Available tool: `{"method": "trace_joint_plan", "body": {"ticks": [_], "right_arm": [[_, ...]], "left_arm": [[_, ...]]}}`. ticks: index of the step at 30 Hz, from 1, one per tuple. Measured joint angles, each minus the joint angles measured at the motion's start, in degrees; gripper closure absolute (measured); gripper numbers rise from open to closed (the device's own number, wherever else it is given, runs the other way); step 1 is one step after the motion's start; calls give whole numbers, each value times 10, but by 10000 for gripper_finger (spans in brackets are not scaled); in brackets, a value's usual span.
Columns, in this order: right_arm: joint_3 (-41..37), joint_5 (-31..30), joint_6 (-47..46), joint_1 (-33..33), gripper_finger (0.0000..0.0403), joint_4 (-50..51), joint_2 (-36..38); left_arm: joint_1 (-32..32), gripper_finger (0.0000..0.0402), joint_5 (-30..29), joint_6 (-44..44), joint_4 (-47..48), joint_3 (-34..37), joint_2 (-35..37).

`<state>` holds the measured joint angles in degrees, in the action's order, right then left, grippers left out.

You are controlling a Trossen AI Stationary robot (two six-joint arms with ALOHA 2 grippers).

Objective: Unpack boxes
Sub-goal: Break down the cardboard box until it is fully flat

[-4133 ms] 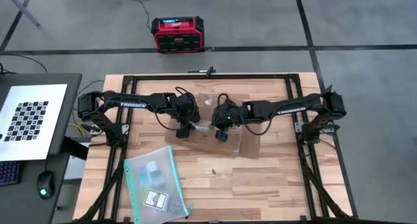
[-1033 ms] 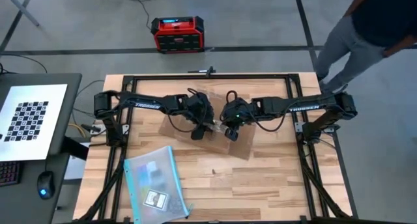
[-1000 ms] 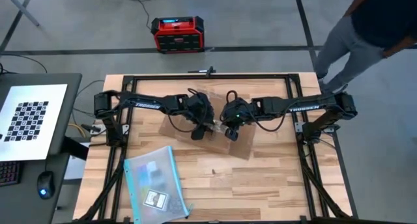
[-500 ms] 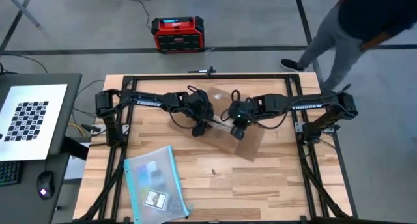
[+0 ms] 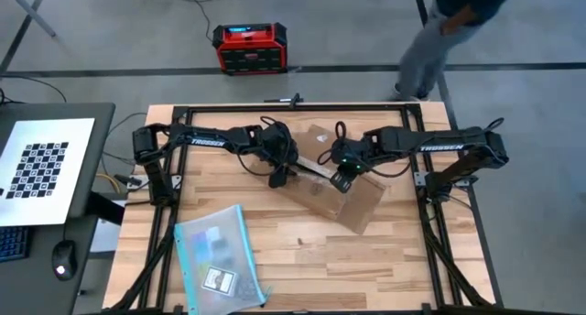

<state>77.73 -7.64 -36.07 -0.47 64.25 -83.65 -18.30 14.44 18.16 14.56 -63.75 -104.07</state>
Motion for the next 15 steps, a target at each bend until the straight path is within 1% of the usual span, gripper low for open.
{"method": "trace_joint_plan", "body": {"ticks": [4,9,13,15], "right_arm": [[0,0,8,1,332,-14,14],[-2,-7,52,0,332,-50,11],[-1,-43,99,-1,332,-117,11],[-1,-49,123,-5,332,-163,10]], "left_arm": [[-1,253,0,-3,5,0,0],[-2,253,-3,-5,10,1,0],[-2,253,-9,-5,11,2,-1],[-2,253,-8,-5,12,1,-1]]}}
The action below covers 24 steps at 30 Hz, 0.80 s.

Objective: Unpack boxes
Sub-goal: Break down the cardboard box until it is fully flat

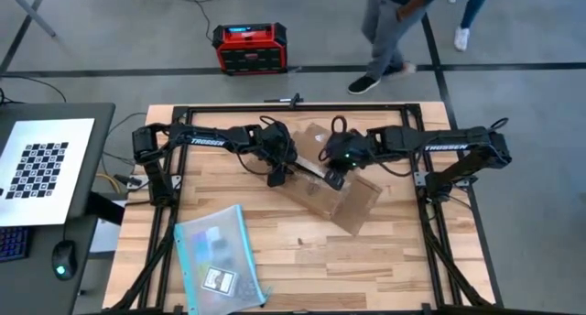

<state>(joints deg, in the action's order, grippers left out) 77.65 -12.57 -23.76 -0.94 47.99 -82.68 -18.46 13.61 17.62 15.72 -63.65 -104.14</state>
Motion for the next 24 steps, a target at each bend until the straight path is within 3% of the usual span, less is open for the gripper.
{"method": "trace_joint_plan", "body": {"ticks": [4,11,20,24], "right_arm": [[0,-6,49,-7,332,-30,1],[0,-6,72,-7,332,41,35],[1,-9,-33,27,332,125,74],[1,-51,-65,53,332,149,75]], "left_arm": [[0,253,3,-7,3,-8,6],[6,253,0,-20,28,-30,63],[24,253,9,-4,20,-34,123],[32,253,11,-3,3,-34,120]]}}
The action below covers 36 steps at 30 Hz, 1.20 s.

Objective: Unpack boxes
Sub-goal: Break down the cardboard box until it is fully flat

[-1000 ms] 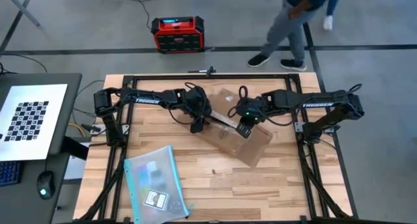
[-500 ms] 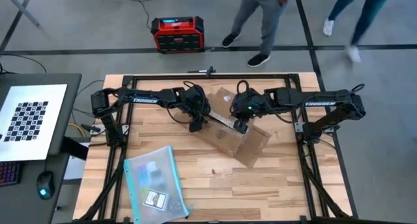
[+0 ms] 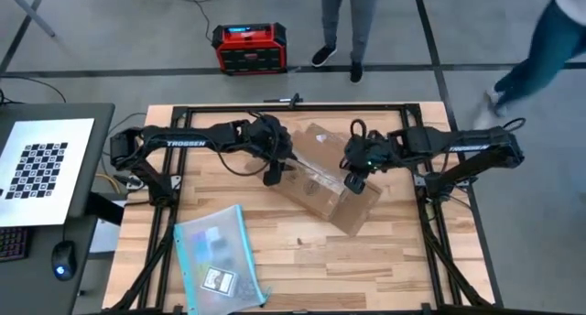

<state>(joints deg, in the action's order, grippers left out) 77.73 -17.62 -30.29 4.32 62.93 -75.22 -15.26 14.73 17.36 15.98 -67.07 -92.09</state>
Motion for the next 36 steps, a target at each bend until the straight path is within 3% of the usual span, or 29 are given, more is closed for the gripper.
{"method": "trace_joint_plan", "body": {"ticks": [5,8,12,20,25,32,36], "right_arm": [[0,-75,-120,41,332,152,26],[-7,-100,-186,69,332,194,35],[-65,-101,-237,110,332,177,38],[-251,-122,-395,192,332,103,37],[-350,-129,-452,205,295,23,37],[-384,-152,-423,204,279,-27,39],[-355,-123,-418,205,270,-6,43]], "left_arm": [[0,253,-1,2,14,0,0],[-2,253,0,-2,18,0,0],[-2,253,-1,-5,18,-1,0],[-1,253,-1,10,15,-1,0],[0,253,-1,18,10,-1,0],[0,253,-2,18,13,-1,1],[0,253,-5,17,28,-2,1]]}}
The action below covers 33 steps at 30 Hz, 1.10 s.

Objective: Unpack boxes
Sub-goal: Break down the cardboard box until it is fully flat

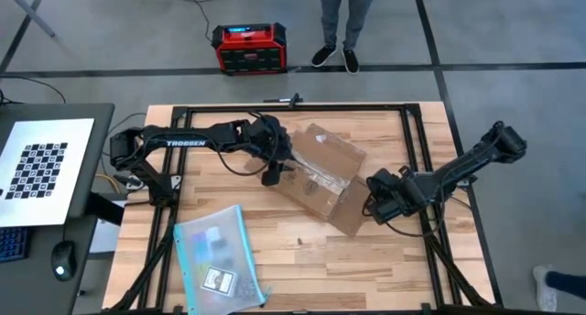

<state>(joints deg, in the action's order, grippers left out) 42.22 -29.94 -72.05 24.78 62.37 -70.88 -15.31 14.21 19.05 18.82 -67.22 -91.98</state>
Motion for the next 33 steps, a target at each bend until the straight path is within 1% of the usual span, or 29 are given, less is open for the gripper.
{"method": "trace_joint_plan", "body": {"ticks": [1,4,6,8,11,13,16,19,21,22,24,26,28,31,33], "right_arm": [[15,8,3,1,265,5,1],[72,5,21,3,242,7,15],[96,5,36,3,220,18,17],[121,3,48,-1,195,8,20],[133,-2,94,-25,164,-10,17],[133,-5,138,-44,154,-28,5],[133,-35,183,-78,152,-32,-15],[130,-43,215,-112,157,-38,-39],[126,-40,231,-129,160,-59,-49],[126,-34,241,-134,162,-75,-54],[125,-33,258,-137,163,-109,-64],[124,-32,274,-137,163,-137,-70],[125,-32,284,-137,164,-162,-73],[125,-32,287,-137,164,-183,-80],[125,-32,288,-135,164,-185,-88]], "left_arm": [[0,253,-6,-1,5,0,0],[0,253,-10,-7,19,0,0],[0,253,-15,-7,29,0,0],[0,253,-16,-7,35,0,0],[0,253,-16,-2,31,0,0],[1,253,-16,7,29,0,0],[4,253,-16,24,26,0,0],[11,253,-23,46,23,0,0],[19,253,-54,68,16,0,-2],[24,253,-81,82,6,0,-7],[31,253,-125,107,-2,0,-14],[38,253,-159,136,-34,0,-27],[41,253,-175,159,-38,-1,-38],[43,253,-207,190,-68,0,-63],[43,253,-216,213,-84,-1,-79]]}}
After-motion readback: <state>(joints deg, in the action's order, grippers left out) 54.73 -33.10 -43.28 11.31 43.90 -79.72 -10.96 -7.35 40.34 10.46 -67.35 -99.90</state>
